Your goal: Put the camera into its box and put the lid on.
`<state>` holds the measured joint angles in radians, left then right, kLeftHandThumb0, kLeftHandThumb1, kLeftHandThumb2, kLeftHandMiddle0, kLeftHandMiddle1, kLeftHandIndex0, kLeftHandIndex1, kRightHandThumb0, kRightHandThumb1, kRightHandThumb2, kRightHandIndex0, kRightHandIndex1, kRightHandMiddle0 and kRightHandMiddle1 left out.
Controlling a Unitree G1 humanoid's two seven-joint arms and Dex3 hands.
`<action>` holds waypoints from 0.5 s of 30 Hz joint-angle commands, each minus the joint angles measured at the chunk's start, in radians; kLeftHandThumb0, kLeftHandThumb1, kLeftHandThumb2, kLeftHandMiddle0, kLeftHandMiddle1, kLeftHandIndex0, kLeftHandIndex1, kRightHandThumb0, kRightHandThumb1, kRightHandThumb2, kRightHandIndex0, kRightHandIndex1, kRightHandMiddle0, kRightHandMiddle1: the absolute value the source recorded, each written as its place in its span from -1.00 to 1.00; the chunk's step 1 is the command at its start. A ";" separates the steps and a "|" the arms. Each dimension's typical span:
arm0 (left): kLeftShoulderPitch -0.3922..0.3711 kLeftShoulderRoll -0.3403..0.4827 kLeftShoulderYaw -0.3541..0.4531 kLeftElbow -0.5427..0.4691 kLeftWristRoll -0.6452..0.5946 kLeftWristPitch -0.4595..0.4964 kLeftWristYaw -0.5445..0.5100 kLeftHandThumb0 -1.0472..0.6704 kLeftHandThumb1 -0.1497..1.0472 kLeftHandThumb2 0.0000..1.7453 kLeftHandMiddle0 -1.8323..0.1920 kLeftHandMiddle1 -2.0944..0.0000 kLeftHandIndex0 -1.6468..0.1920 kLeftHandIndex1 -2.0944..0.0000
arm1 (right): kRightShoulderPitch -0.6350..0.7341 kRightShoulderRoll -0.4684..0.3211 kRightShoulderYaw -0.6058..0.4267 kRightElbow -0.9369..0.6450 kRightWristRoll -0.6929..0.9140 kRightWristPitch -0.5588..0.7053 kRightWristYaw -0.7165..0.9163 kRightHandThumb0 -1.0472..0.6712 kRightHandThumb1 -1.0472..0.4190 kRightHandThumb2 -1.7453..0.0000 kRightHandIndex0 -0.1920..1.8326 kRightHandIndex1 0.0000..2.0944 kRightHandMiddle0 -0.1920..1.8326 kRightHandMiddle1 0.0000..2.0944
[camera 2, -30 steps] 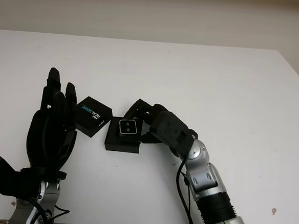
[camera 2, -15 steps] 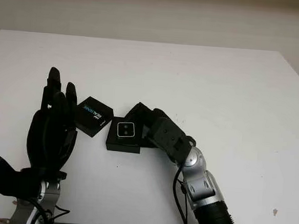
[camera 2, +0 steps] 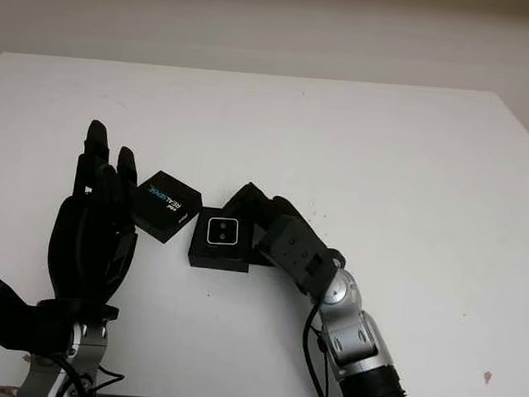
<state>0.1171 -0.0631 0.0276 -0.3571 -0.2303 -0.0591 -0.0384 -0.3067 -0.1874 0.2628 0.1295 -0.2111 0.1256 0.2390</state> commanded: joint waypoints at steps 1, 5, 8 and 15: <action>0.005 -0.002 -0.003 -0.008 0.001 -0.008 -0.004 -0.63 1.00 -0.38 1.00 0.97 1.00 0.99 | 0.025 -0.006 -0.009 0.032 -0.006 -0.010 -0.009 -0.25 -0.91 0.94 -0.41 -0.92 -0.61 0.83; 0.008 -0.003 -0.004 -0.014 0.003 -0.005 0.000 -0.64 1.00 -0.38 1.00 0.96 1.00 0.99 | 0.023 -0.005 -0.012 0.056 -0.009 -0.042 -0.029 -0.24 -0.91 0.94 -0.40 -0.92 -0.62 0.83; 0.010 -0.002 -0.004 -0.015 0.001 -0.007 -0.002 -0.64 1.00 -0.38 1.00 0.96 1.00 0.98 | 0.023 -0.003 -0.014 0.071 -0.011 -0.061 -0.042 -0.23 -0.90 0.94 -0.39 -0.91 -0.62 0.83; 0.015 0.002 -0.002 -0.018 -0.009 -0.007 -0.011 -0.64 1.00 -0.38 1.00 0.97 1.00 0.98 | 0.015 -0.011 -0.015 0.114 -0.036 -0.114 -0.074 -0.21 -0.90 0.94 -0.40 -0.92 -0.61 0.78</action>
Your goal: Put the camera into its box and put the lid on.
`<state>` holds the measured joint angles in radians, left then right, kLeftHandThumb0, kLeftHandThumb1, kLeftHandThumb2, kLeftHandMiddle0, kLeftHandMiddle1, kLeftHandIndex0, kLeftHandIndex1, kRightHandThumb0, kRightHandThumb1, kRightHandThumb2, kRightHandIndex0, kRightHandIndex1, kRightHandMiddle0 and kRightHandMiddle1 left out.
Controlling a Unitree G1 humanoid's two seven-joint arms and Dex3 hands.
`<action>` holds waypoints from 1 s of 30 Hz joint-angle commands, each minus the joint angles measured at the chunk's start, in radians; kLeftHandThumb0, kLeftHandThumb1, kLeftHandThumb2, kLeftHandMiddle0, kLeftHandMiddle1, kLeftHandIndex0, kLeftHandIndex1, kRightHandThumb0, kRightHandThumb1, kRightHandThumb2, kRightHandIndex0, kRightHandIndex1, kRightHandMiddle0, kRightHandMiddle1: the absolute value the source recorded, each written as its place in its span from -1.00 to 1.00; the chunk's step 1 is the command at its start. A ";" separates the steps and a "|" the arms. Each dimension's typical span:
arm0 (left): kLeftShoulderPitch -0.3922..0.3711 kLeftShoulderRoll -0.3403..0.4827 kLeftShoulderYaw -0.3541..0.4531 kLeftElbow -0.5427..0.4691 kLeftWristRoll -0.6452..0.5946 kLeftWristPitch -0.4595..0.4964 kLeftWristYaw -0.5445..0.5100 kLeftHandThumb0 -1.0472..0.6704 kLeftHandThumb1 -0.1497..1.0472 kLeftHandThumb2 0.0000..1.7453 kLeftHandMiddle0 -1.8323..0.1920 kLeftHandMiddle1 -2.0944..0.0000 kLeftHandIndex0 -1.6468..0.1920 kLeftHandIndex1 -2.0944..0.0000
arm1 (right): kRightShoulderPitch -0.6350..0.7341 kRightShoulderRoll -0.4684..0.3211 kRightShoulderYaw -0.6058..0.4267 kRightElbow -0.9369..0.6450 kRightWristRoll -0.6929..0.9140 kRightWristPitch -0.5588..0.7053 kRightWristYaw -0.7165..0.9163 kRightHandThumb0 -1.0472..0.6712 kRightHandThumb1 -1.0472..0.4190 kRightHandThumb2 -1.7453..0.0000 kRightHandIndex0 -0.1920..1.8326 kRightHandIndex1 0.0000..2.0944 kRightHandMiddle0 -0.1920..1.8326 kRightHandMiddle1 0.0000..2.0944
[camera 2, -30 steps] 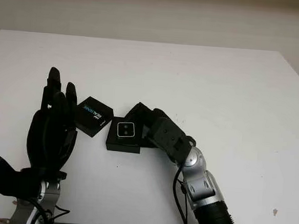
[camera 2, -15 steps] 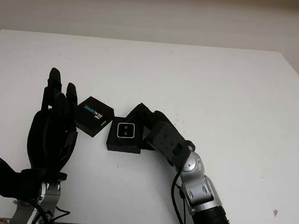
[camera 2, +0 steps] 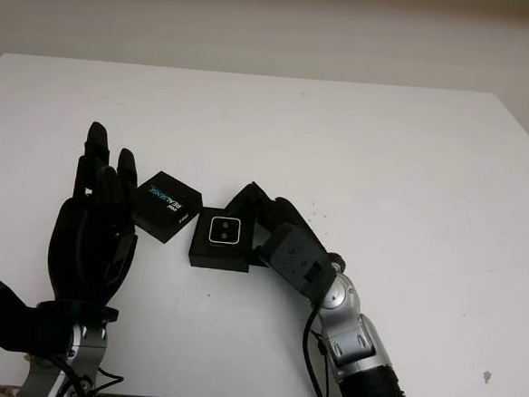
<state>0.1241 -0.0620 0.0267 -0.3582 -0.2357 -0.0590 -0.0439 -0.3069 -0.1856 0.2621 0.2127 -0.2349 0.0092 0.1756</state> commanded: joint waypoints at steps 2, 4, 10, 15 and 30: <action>0.009 0.001 -0.001 -0.018 -0.003 -0.005 -0.005 -0.64 1.00 -0.38 1.00 0.97 1.00 0.99 | 0.014 -0.011 -0.015 0.038 -0.013 0.000 -0.013 -0.21 -0.89 0.94 -0.40 -0.92 -0.60 0.77; 0.009 -0.001 -0.002 -0.020 -0.002 -0.001 -0.002 -0.64 1.00 -0.39 1.00 0.96 1.00 0.99 | 0.011 -0.010 -0.015 0.046 -0.014 -0.005 -0.018 -0.21 -0.89 0.94 -0.40 -0.92 -0.60 0.76; 0.009 0.002 -0.002 -0.019 -0.006 -0.001 -0.008 -0.64 1.00 -0.39 1.00 0.97 1.00 1.00 | 0.008 -0.001 -0.018 0.063 -0.008 -0.009 -0.029 -0.20 -0.88 0.94 -0.40 -0.92 -0.58 0.75; 0.013 0.003 -0.004 -0.021 0.001 -0.004 -0.007 -0.64 1.00 -0.38 1.00 0.97 1.00 0.99 | 0.004 0.004 -0.013 0.081 -0.013 -0.024 -0.040 -0.21 -0.88 0.94 -0.38 -0.91 -0.56 0.75; 0.020 0.001 -0.009 -0.027 0.005 0.001 0.000 -0.63 1.00 -0.39 1.00 0.96 1.00 0.99 | -0.019 0.027 -0.010 0.135 -0.031 -0.062 -0.059 -0.21 -0.87 0.94 -0.37 -0.91 -0.56 0.74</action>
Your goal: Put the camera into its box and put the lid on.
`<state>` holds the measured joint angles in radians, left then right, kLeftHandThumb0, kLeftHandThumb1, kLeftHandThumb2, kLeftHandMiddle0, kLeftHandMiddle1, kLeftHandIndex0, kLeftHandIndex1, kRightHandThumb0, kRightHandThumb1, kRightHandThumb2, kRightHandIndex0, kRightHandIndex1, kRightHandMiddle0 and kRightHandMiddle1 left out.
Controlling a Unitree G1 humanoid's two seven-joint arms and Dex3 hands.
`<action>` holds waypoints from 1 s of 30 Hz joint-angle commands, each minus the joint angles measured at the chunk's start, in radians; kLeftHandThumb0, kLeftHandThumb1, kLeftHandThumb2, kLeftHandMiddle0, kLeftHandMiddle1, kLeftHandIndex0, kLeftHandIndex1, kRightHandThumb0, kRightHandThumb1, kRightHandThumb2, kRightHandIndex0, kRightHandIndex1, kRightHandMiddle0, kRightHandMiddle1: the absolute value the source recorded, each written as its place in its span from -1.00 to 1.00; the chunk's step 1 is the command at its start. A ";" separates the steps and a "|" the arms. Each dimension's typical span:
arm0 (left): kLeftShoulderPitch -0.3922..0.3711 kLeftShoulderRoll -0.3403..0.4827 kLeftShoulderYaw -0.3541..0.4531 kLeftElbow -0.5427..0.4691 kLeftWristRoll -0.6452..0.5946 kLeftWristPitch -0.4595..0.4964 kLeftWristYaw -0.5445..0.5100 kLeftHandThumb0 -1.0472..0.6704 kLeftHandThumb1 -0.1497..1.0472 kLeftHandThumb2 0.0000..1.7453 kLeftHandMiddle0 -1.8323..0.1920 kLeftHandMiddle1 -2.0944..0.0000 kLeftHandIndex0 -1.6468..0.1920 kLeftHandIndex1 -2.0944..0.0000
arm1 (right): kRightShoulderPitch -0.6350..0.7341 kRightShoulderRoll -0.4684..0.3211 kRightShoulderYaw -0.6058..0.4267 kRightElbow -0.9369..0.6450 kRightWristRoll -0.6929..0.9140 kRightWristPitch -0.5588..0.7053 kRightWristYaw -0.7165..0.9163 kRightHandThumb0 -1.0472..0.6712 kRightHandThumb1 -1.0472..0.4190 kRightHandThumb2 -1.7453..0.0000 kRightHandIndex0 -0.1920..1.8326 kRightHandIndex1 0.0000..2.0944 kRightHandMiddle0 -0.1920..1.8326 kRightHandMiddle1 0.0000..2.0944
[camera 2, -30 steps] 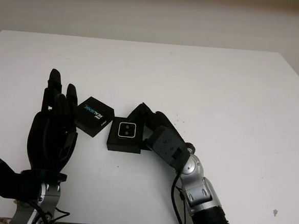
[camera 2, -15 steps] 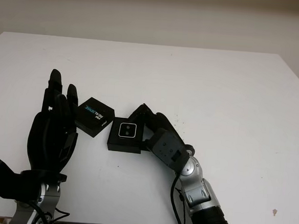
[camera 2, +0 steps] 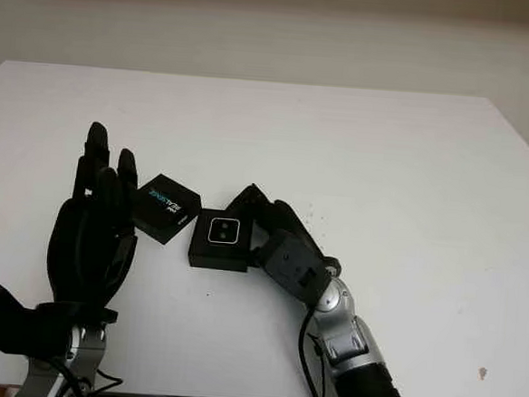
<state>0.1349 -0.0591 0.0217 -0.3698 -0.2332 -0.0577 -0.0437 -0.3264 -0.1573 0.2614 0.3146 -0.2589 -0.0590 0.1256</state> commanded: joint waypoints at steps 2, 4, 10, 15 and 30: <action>0.010 -0.001 -0.004 -0.015 0.002 -0.001 -0.002 -0.63 1.00 -0.38 1.00 0.96 1.00 0.99 | -0.004 0.000 -0.008 0.043 -0.011 -0.005 -0.015 -0.22 -0.87 0.94 -0.36 -0.91 -0.55 0.74; 0.011 0.000 -0.005 -0.015 0.003 -0.001 -0.002 -0.64 1.00 -0.39 1.00 0.96 1.00 0.99 | -0.007 0.003 -0.007 0.050 -0.012 -0.008 -0.017 -0.22 -0.87 0.94 -0.36 -0.90 -0.55 0.74; 0.016 0.002 -0.006 -0.021 0.001 0.005 -0.003 -0.64 1.00 -0.39 1.00 0.96 1.00 0.99 | -0.010 0.014 -0.012 0.057 -0.008 -0.008 -0.019 -0.23 -0.87 0.94 -0.35 -0.90 -0.55 0.76; 0.017 0.008 -0.004 -0.022 -0.001 0.008 -0.010 -0.64 1.00 -0.38 1.00 0.97 1.00 0.99 | -0.012 0.019 -0.011 0.063 -0.014 -0.008 -0.029 -0.22 -0.87 0.94 -0.35 -0.90 -0.56 0.75; 0.029 0.009 -0.001 -0.047 -0.016 0.030 -0.011 -0.63 1.00 -0.39 1.00 0.97 1.00 1.00 | -0.009 0.018 -0.005 0.077 -0.028 -0.025 -0.040 -0.21 -0.87 0.94 -0.35 -0.90 -0.56 0.71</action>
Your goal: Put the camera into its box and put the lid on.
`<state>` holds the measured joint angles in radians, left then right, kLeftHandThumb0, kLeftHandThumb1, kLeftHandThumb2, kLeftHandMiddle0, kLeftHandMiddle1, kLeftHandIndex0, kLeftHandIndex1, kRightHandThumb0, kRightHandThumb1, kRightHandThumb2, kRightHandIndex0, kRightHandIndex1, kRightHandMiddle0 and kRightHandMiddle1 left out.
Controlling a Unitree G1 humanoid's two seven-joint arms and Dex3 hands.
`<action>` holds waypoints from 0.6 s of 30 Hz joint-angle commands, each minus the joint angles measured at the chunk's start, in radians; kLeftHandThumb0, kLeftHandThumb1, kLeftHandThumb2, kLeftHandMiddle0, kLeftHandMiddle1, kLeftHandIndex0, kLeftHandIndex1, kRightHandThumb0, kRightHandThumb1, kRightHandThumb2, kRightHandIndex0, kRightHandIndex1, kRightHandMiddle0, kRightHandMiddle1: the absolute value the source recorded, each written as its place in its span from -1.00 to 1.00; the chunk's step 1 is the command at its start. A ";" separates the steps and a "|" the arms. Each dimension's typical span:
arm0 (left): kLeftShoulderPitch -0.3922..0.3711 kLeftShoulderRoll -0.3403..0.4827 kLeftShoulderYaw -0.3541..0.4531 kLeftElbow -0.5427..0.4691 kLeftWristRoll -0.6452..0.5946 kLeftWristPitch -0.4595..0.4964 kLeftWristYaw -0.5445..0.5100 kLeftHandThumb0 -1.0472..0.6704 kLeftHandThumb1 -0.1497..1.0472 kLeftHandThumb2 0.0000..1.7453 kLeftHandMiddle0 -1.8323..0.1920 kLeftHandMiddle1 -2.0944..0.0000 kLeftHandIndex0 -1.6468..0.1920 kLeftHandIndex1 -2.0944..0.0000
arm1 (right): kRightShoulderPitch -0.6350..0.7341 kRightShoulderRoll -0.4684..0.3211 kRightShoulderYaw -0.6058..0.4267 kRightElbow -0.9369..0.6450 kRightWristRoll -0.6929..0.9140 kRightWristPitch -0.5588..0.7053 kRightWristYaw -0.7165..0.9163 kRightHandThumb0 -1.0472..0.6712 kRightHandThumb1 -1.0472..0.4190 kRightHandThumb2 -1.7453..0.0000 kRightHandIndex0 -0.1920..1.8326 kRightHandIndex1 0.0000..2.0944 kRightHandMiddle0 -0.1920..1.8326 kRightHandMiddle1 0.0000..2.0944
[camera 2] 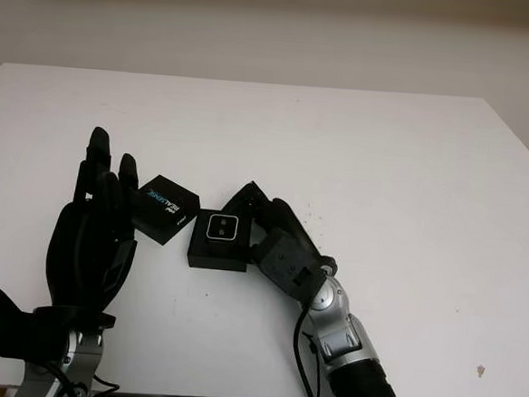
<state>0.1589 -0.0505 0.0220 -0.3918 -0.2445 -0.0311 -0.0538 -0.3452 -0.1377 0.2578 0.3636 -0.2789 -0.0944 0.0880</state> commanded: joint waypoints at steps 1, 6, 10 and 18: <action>0.006 0.001 -0.001 -0.025 -0.004 0.003 -0.002 -0.63 1.00 -0.39 1.00 0.97 1.00 1.00 | 0.011 -0.002 0.000 0.028 -0.010 0.011 -0.002 -0.21 -0.87 0.94 -0.35 -0.90 -0.56 0.71; 0.007 0.000 -0.002 -0.028 0.005 0.008 0.006 -0.63 1.00 -0.39 0.99 0.97 1.00 0.99 | 0.016 0.000 0.000 0.033 -0.008 0.005 -0.003 -0.19 -0.86 0.94 -0.35 -0.90 -0.55 0.69; 0.006 0.002 0.000 -0.027 0.000 0.007 0.001 -0.63 1.00 -0.39 1.00 0.96 1.00 0.99 | 0.022 -0.008 0.009 0.015 -0.020 0.010 0.007 -0.24 -0.85 0.94 -0.40 -0.93 -0.59 0.54; 0.005 0.005 0.003 -0.025 -0.007 0.004 -0.007 -0.63 1.00 -0.39 1.00 0.96 1.00 0.98 | 0.038 -0.026 0.016 -0.002 -0.045 -0.021 0.013 -0.50 -0.81 0.94 -0.76 -0.98 -0.72 -0.80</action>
<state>0.1624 -0.0499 0.0237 -0.4027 -0.2465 -0.0261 -0.0547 -0.3275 -0.1497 0.2640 0.3456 -0.3084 -0.1146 0.1025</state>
